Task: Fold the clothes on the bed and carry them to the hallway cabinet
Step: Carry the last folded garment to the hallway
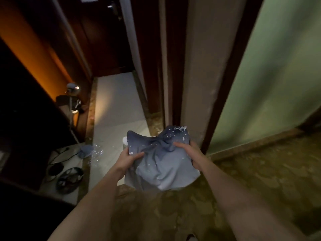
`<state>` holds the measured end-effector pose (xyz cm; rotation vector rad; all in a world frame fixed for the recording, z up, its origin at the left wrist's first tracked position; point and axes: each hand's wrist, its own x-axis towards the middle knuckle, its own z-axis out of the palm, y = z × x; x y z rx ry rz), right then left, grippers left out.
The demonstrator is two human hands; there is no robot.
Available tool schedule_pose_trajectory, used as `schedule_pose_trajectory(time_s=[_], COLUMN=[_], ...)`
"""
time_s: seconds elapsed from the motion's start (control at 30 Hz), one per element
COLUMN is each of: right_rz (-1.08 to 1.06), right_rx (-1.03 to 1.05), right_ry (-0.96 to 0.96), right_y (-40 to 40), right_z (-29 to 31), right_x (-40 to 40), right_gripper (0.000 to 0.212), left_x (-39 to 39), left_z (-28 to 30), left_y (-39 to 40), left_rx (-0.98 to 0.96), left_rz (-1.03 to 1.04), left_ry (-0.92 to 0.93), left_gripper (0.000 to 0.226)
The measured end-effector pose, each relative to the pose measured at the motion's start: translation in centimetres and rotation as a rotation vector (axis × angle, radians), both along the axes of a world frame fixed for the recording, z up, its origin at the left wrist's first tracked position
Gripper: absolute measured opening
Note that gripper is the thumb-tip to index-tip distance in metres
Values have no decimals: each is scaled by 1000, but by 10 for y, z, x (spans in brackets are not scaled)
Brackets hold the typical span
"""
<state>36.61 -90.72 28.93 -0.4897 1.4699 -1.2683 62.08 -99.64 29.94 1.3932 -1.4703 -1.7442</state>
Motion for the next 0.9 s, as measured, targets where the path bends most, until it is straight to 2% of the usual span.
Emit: schedule_pose_trajectory(time_s=[0.2, 0.33, 0.43, 0.57, 0.67, 0.9], right_rz=[170, 235, 264, 311, 335, 355], right_rx=[15, 9, 6, 9, 23, 54], right_ry=[7, 7, 22, 41, 49, 45], right_y=[-103, -171, -219, -278, -317, -419], right_z=[-3, -4, -2, -3, -3, -11], right_x=[36, 48, 53, 62, 72, 104], right_gripper=[57, 74, 65, 56, 50, 51], left_x=[50, 61, 70, 81, 90, 122], left_z=[-9, -8, -10, -13, -17, -26], left_y=[-56, -100, -132, -168, -201, -295], left_rx=[12, 15, 4, -3, 5, 14], left_rz=[186, 316, 386, 466, 489, 509], left_ry=[-21, 5, 4, 8, 16, 26], left_gripper=[61, 65, 73, 61, 64, 75])
